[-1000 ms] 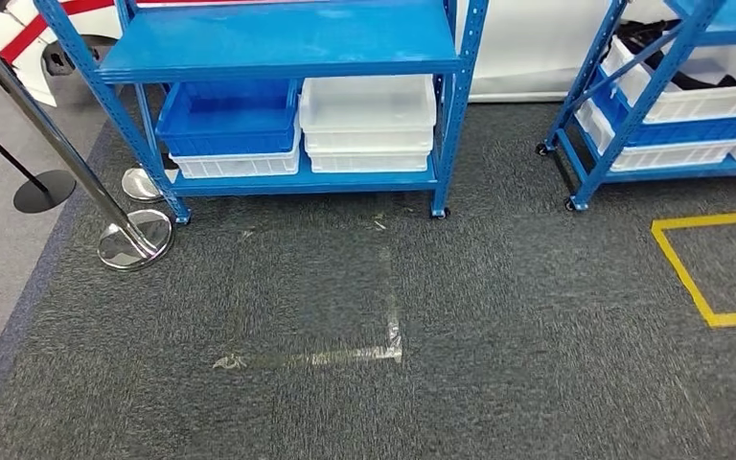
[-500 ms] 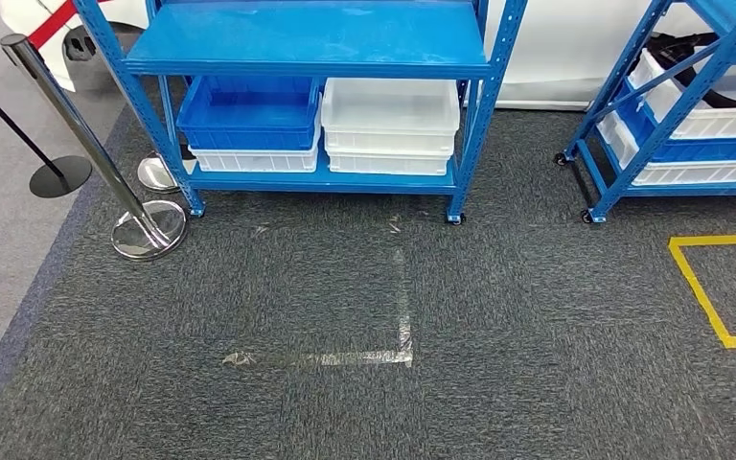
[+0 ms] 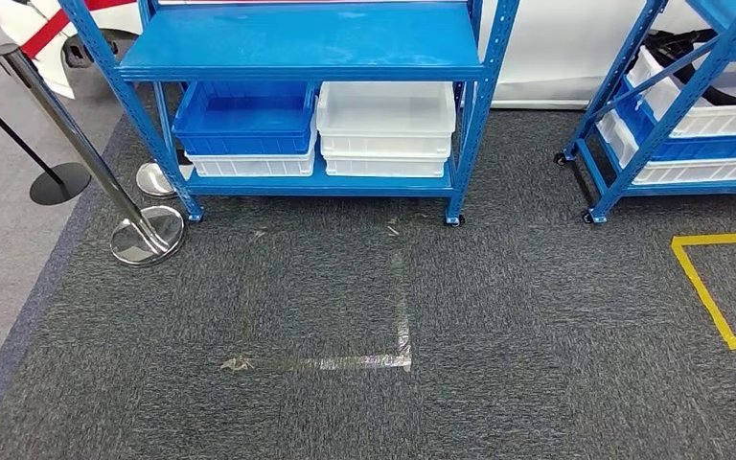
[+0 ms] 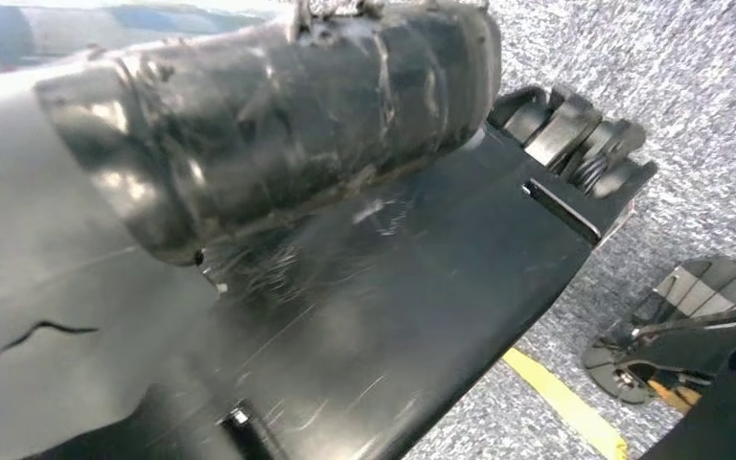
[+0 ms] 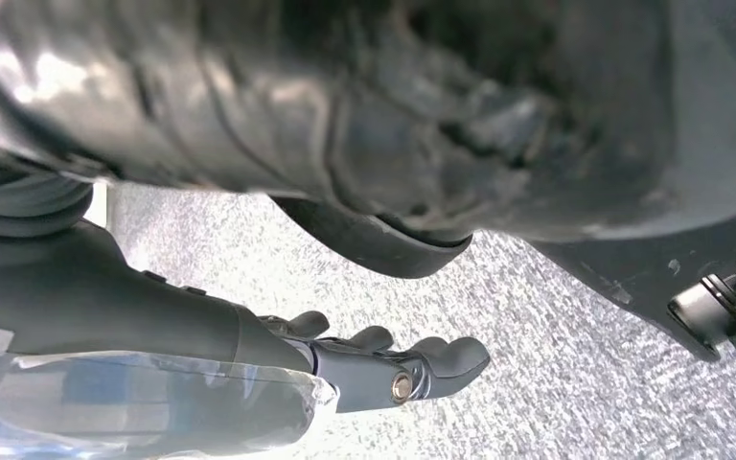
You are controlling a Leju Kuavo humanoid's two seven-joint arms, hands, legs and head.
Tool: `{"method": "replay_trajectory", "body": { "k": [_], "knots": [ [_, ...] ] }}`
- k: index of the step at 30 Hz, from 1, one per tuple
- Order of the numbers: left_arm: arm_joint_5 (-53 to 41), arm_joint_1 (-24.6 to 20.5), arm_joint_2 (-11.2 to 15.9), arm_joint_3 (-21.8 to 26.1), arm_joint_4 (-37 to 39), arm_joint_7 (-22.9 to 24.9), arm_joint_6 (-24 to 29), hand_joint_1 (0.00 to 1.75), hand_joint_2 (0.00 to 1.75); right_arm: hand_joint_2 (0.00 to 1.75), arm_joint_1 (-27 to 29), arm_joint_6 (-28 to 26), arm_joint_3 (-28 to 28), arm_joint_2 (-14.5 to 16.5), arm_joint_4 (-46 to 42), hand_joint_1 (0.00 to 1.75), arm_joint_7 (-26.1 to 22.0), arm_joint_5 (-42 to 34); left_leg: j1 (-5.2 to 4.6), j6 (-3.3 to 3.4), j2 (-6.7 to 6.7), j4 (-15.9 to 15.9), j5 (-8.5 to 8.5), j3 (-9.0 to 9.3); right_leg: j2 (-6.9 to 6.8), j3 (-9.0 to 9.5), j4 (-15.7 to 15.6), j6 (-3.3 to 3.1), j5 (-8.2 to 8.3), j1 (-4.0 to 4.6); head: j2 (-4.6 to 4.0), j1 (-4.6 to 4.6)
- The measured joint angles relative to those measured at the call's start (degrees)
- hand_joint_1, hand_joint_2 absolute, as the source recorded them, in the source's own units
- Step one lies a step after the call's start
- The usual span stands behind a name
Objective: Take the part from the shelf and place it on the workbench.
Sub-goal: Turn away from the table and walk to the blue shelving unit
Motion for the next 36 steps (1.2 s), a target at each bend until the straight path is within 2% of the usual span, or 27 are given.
{"method": "replay_trajectory", "body": {
  "k": [2,5,7,9,10,11,12,14,15,16,19,21,22,24,25,26,27,29,30,31,32,34,36],
  "knots": [
    [0.00,0.09,0.00,-0.01,0.00,0.00,0.00,0.00,0.00,0.00,-0.06,-0.01,-0.01,0.01,0.00,0.00,-0.01,-0.02,-0.35,0.52,-0.03,-1.91,-0.36,0.76,-0.09,-0.22,-0.10,0.60,0.03,0.08,0.00,0.07],
    [-0.01,0.12,-0.01,-0.02,0.00,-0.02,0.01,0.00,0.00,0.00,-0.09,-0.01,0.00,0.01,0.00,0.00,-0.01,-0.03,-0.22,1.51,-0.18,-2.99,-0.11,1.33,-0.16,-0.40,0.36,1.38,-0.48,-0.01,0.00,0.15],
    [0.01,0.10,-0.02,-0.02,0.00,-0.02,-0.01,0.00,0.00,0.00,-0.11,-0.01,0.00,0.00,0.00,0.00,-0.01,-0.02,-0.10,2.27,-0.09,-3.58,0.03,1.90,0.08,-2.53,4.97,1.56,-3.03,0.00,0.00,0.24],
    [0.01,0.10,-0.02,-0.02,0.00,-0.01,-0.03,0.00,0.00,0.00,-0.02,-0.01,-0.01,0.00,0.00,0.00,-0.01,-0.02,-0.27,2.73,-0.03,-3.62,-0.11,2.02,0.25,-6.46,12.57,1.62,-6.04,0.08,0.00,0.28],
    [0.01,0.11,-0.02,-0.02,0.00,-0.02,-0.06,0.00,0.00,0.00,0.06,-0.01,-0.01,-0.01,0.00,0.00,-0.01,-0.02,-0.35,2.83,-0.06,-3.60,-0.19,2.08,0.28,-7.96,15.14,1.65,-6.50,0.08,0.00,0.27],
    [0.01,0.11,-0.02,-0.02,0.00,-0.02,-0.10,0.00,0.00,0.00,0.14,-0.02,-0.01,-0.02,0.00,0.00,0.00,-0.03,-0.40,2.88,-0.15,-3.57,-0.28,2.18,0.29,-8.53,15.72,1.65,-5.89,0.08,0.00,0.28],
    [0.01,0.12,-0.02,-0.02,0.00,-0.02,-0.15,0.00,0.00,0.00,0.17,-0.03,-0.01,-0.03,0.00,0.00,0.01,-0.03,-0.41,2.88,-0.25,-3.53,-0.40,2.36,0.30,-8.00,14.06,1.60,-4.25,0.07,0.00,0.30],
    [-0.01,0.11,-0.04,-0.02,0.00,-0.01,-0.27,0.00,0.00,0.00,0.14,0.05,-0.01,-0.04,0.00,0.00,0.01,-0.03,-0.43,2.66,-0.40,-3.32,-0.82,2.70,0.35,-4.71,6.57,1.37,-0.13,0.04,0.00,0.33],
    [-0.04,0.10,-0.05,-0.02,0.00,-0.01,-0.31,0.00,0.00,0.00,0.09,0.18,0.00,-0.04,0.00,0.00,0.01,-0.04,-0.54,2.40,-0.45,-3.06,-1.10,2.72,0.40,-3.19,3.28,1.26,1.06,0.10,0.00,0.31],
    [-0.06,0.09,-0.07,-0.03,0.00,0.00,-0.34,0.00,0.00,0.00,0.05,0.40,0.02,-0.04,0.00,0.00,0.00,-0.07,-0.63,2.10,-0.46,-2.86,-1.29,2.66,0.46,-2.26,1.22,1.15,1.57,0.16,0.00,0.30],
    [-0.13,0.10,-0.07,-0.12,0.00,0.02,-0.37,0.00,0.00,0.00,0.14,1.08,0.21,-0.10,0.01,0.00,0.01,-0.18,-0.72,1.31,-0.43,-2.70,-1.56,2.46,0.56,-1.81,0.12,0.69,1.45,0.23,0.00,0.30],
    [-0.15,0.09,-0.07,-0.23,0.00,0.02,-0.37,0.00,0.00,0.00,0.17,1.23,0.32,-0.14,0.01,0.00,0.03,-0.21,-0.61,0.70,-0.32,-0.87,-2.83,1.75,0.51,-1.45,-0.28,0.19,1.50,0.01,0.00,0.16],
    [-0.16,0.06,-0.07,-0.28,0.00,0.03,-0.37,0.00,0.00,0.00,0.14,1.23,0.37,-0.13,0.01,0.00,0.03,-0.21,-0.50,0.38,-0.26,1.75,-4.25,0.56,0.42,-1.24,-0.44,-0.06,1.47,-0.09,0.00,0.07],
    [-0.22,-0.09,-0.07,-0.37,0.00,0.03,-0.34,0.00,0.00,0.00,0.11,1.23,0.51,-0.14,0.01,0.00,0.03,-0.22,-0.33,-0.11,-0.19,9.14,-7.38,-2.92,0.19,-0.99,-0.47,-0.40,1.27,-0.08,0.00,-0.06],
    [-0.26,-0.21,-0.06,-0.39,0.00,0.03,-0.33,0.00,0.00,0.00,0.12,1.23,0.60,-0.15,0.02,0.00,0.03,-0.22,-0.24,-0.26,-0.18,12.09,-8.18,-4.40,0.08,-0.89,-0.47,-0.48,1.18,-0.07,0.00,-0.04],
    [-0.29,-0.29,-0.05,-0.39,0.00,0.03,-0.32,0.00,0.00,0.00,0.12,1.23,0.67,-0.16,0.02,0.00,0.03,-0.22,-0.16,-0.35,-0.17,13.12,-7.89,-5.00,0.04,-0.76,-0.46,-0.53,1.10,-0.08,0.00,-0.04],
    [-0.31,-0.33,-0.05,-0.39,0.00,0.02,-0.32,0.00,0.00,0.00,0.12,1.24,0.72,-0.17,0.02,0.00,0.03,-0.22,-0.07,-0.38,-0.16,11.94,-6.50,-4.51,0.07,-0.59,-0.45,-0.52,1.00,-0.10,0.00,-0.05],
    [-0.26,-0.22,-0.03,-0.40,0.00,0.03,-0.35,0.00,0.00,0.00,0.12,1.25,0.77,-0.16,0.02,0.00,0.03,-0.21,0.13,-0.30,-0.09,4.77,-2.34,-1.24,0.23,-0.16,-0.46,-0.29,0.74,-0.17,0.00,-0.05],
    [-0.22,-0.11,-0.03,-0.40,0.00,0.03,-0.37,0.00,0.00,0.00,0.10,1.25,0.77,-0.15,0.02,0.00,0.03,-0.21,0.06,-0.21,-0.05,1.17,-1.01,0.36,0.27,-0.04,-0.38,-0.07,0.60,-0.09,0.00,-0.04],
    [-0.20,-0.02,-0.02,-0.42,0.00,0.04,-0.39,0.00,0.00,0.00,0.06,1.25,0.78,-0.15,0.02,0.00,0.03,-0.21,-0.05,0.02,-0.05,-1.19,-0.48,1.39,0.26,-0.08,-0.36,0.23,0.55,-0.05,0.00,-0.02],
    [-0.18,0.05,-0.02,-0.43,0.00,0.03,-0.41,0.00,0.00,0.00,0.04,1.25,0.78,-0.15,0.02,0.00,0.03,-0.21,-0.21,0.26,-0.12,-2.24,-0.66,1.74,0.18,-0.20,-0.37,0.51,0.56,0.02,0.00,0.03],
    [-0.18,0.07,-0.02,-0.45,0.00,0.00,-0.43,0.00,0.00,0.00,-0.02,1.26,0.81,-0.15,0.02,0.00,-0.01,-0.21,-0.34,0.98,-0.45,-2.85,-0.70,1.82,-0.12,-0.29,-0.57,1.10,0.67,0.05,0.00,0.13],
    [-0.17,0.09,-0.02,-0.46,0.00,-0.05,-0.43,0.00,0.00,0.00,-0.05,1.27,0.86,-0.15,0.01,0.00,-0.13,-0.21,-0.18,1.72,-0.79,-3.50,-0.36,2.20,-0.16,-0.74,0.60,1.47,-0.26,-0.05,0.00,0.21]
  ]
}}
